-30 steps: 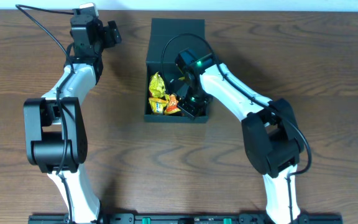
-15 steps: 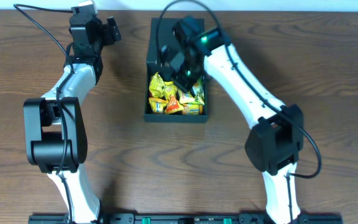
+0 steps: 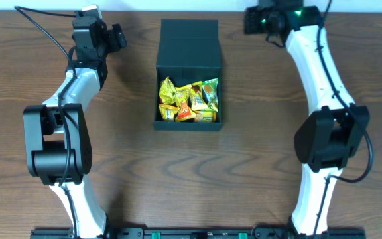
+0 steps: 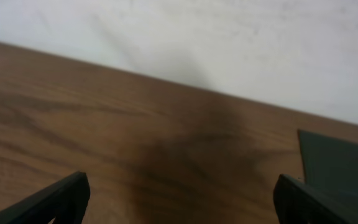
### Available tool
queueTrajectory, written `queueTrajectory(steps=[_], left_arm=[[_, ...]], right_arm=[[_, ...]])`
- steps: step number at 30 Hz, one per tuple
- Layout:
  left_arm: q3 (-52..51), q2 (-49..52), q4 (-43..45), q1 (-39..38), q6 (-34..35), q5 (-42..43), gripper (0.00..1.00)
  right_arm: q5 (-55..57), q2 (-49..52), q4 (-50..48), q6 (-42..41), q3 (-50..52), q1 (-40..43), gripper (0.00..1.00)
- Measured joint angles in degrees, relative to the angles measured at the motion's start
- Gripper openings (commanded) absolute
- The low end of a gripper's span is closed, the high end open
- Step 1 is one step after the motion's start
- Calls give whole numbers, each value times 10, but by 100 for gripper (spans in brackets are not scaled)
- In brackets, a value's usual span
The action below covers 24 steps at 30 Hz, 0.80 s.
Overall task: Pack container
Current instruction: 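Withdraw the right gripper to the box's back right corner, then position both grippers at the sides of the upright black lid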
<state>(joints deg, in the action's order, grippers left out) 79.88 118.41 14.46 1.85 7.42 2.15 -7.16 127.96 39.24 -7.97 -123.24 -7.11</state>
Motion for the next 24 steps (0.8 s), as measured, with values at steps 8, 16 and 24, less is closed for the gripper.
queueTrajectory(steps=[8, 16, 24], left_arm=[[0, 0, -27, 0, 0, 0, 95], [0, 0, -4, 0, 0, -26, 95], [0, 0, 8, 2, -2, -103, 95]], right_arm=[[93, 78, -276, -56, 3, 20, 1], [86, 95, -317, -193, 4, 68, 1], [-8, 95, -235, -206, 4, 65, 1]])
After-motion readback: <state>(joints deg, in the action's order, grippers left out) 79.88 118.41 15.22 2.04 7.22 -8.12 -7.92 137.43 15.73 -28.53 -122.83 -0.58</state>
